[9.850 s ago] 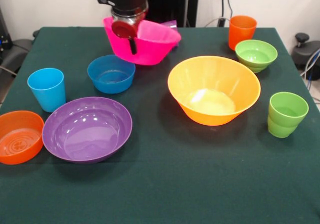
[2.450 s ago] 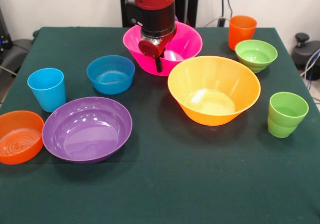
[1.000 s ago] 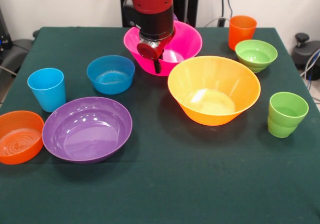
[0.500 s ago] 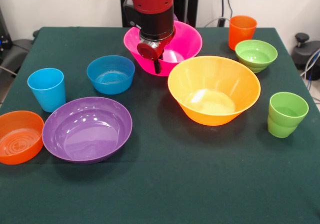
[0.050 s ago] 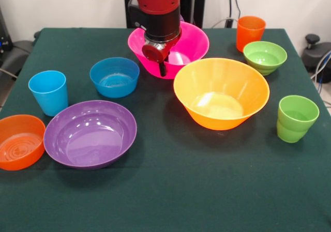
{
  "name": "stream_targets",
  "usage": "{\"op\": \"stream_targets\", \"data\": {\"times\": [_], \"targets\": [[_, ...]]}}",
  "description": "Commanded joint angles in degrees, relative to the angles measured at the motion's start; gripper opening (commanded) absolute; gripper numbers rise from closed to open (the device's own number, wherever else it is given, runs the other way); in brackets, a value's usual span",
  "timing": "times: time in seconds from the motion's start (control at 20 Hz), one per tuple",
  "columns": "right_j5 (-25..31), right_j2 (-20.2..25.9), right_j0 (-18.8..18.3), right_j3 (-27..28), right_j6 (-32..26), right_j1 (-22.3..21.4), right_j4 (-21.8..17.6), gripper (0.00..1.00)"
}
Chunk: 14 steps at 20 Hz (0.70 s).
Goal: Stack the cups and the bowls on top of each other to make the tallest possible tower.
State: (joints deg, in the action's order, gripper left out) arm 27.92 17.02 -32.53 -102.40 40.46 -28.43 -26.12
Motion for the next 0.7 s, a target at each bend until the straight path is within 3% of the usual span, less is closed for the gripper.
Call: {"op": "stream_targets", "data": {"times": [0.05,0.7], "targets": [[-10.3,0.4,2.8,9.5,9.0,10.0,-4.0,1.00],[-10.2,-0.6,3.7,9.8,8.5,10.0,-3.8,1.00]]}}
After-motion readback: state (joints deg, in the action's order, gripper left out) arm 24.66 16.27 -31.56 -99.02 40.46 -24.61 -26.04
